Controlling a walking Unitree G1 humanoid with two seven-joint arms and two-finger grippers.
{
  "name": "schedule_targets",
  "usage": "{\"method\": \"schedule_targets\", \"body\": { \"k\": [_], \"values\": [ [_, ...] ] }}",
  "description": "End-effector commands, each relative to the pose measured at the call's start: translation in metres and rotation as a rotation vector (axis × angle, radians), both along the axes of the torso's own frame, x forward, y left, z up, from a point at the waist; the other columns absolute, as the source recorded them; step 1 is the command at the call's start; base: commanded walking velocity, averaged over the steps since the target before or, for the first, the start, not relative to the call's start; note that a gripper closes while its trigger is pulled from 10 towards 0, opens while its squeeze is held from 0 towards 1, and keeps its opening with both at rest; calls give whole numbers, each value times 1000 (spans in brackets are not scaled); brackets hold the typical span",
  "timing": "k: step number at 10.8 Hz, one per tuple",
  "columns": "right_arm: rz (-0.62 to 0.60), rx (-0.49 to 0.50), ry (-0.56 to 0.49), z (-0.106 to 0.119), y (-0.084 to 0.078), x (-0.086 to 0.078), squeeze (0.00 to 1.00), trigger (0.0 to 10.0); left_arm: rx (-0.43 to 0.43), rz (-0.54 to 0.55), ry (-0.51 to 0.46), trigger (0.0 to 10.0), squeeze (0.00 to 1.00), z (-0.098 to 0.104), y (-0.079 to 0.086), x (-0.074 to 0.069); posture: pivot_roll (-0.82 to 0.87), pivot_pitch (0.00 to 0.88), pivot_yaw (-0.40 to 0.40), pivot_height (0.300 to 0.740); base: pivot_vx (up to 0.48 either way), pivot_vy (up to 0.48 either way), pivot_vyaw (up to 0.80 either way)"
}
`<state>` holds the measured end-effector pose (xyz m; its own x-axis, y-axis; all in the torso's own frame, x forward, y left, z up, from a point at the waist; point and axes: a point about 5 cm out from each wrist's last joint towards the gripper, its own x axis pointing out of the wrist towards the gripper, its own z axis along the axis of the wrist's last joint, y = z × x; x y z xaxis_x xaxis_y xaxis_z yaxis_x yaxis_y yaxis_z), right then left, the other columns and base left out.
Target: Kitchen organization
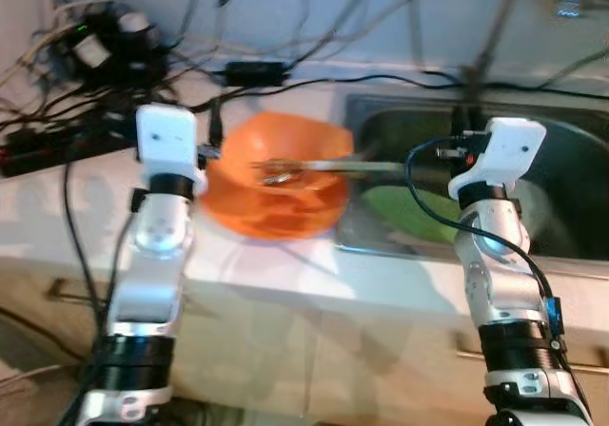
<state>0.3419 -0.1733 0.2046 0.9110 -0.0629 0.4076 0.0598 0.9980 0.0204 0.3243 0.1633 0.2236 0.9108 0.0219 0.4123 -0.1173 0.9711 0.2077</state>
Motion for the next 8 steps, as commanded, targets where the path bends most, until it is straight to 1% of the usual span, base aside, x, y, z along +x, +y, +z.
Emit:
{"method": "schedule_targets", "body": {
  "k": [1, 4, 6, 8],
  "values": [
    [-5, -5, -19, 2, 1, -1, 0, 10000, 13, -20, -39, 10000, 0, 7, -9, 2, 151, 35, 35, 740, 0, -465, 0],
    [6, -10, -21, 2, 3, 0, 0, 10000, 10, -37, -70, 10000, 0, 7, -13, 1, 157, 27, 25, 740, 0, -480, 0],
    [21, -10, -16, 1, 7, 1, 0, 10000, -5, -47, -73, 10000, 0, 8, -14, 2, 156, 26, 23, 740, 0, 0, 0],
    [41, -16, 13, -2, 11, 2, 0, 10000, -17, -49, -48, 10000, 0, 3, -12, 4, 155, 38, 20, 740, 0, 0, 0]
  ]
}}
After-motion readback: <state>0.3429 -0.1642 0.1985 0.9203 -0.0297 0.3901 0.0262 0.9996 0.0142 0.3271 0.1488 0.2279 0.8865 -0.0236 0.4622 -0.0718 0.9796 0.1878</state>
